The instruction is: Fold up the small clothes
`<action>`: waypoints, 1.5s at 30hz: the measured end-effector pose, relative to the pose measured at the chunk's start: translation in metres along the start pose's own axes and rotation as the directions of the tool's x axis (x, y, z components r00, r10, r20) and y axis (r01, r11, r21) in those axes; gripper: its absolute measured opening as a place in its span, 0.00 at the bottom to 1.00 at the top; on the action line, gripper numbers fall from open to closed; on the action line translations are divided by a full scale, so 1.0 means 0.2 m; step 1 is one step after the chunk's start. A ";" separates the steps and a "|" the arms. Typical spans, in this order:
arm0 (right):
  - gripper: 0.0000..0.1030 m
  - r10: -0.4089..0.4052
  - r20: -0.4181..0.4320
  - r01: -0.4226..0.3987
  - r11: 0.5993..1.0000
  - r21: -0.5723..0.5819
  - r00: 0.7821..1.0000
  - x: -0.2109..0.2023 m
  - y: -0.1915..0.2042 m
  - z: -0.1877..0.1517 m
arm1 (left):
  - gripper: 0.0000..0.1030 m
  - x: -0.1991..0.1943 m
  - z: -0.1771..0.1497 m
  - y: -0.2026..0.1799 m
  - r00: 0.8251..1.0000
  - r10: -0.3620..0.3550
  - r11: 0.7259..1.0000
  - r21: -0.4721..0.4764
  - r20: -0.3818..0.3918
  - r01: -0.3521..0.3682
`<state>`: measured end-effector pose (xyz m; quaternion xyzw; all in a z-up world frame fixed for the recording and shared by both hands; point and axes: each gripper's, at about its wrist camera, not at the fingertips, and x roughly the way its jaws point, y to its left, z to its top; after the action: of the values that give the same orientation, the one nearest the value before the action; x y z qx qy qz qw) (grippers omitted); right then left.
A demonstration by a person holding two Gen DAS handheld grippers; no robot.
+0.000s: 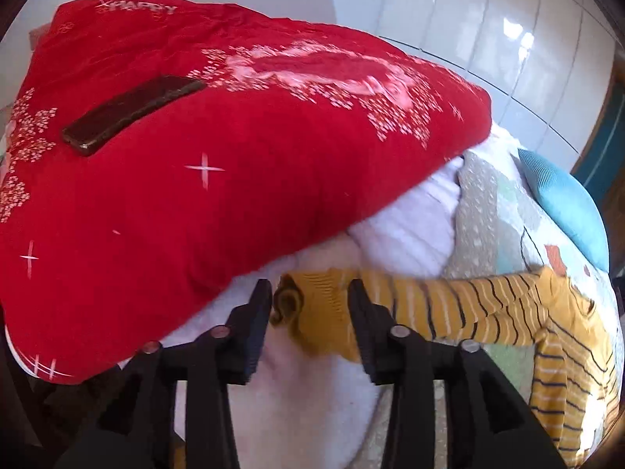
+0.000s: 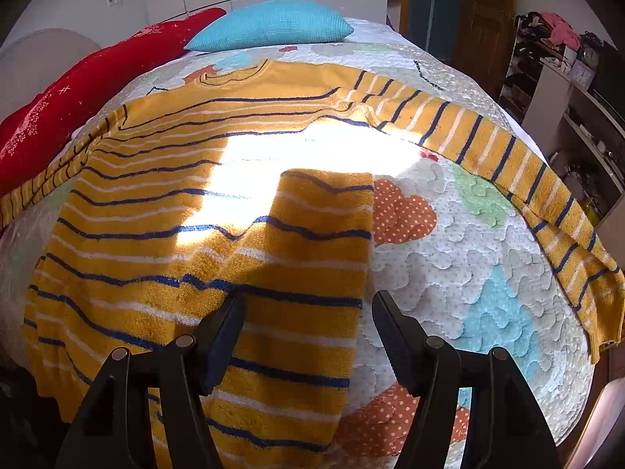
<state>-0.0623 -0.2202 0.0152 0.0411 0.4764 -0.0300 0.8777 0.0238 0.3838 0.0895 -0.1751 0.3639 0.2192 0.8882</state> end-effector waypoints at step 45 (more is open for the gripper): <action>0.05 0.445 -0.002 -0.203 0.405 -0.892 0.896 -0.12 2.44 0.54 | 0.72 -0.32 -0.74 0.44 0.992 -0.116 0.976 -0.192 -0.056 0.103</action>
<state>0.0586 0.2545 0.1151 -0.3236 0.2985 0.3843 0.8115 -0.1473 0.3710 0.0223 -0.2856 0.3607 0.1975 0.8656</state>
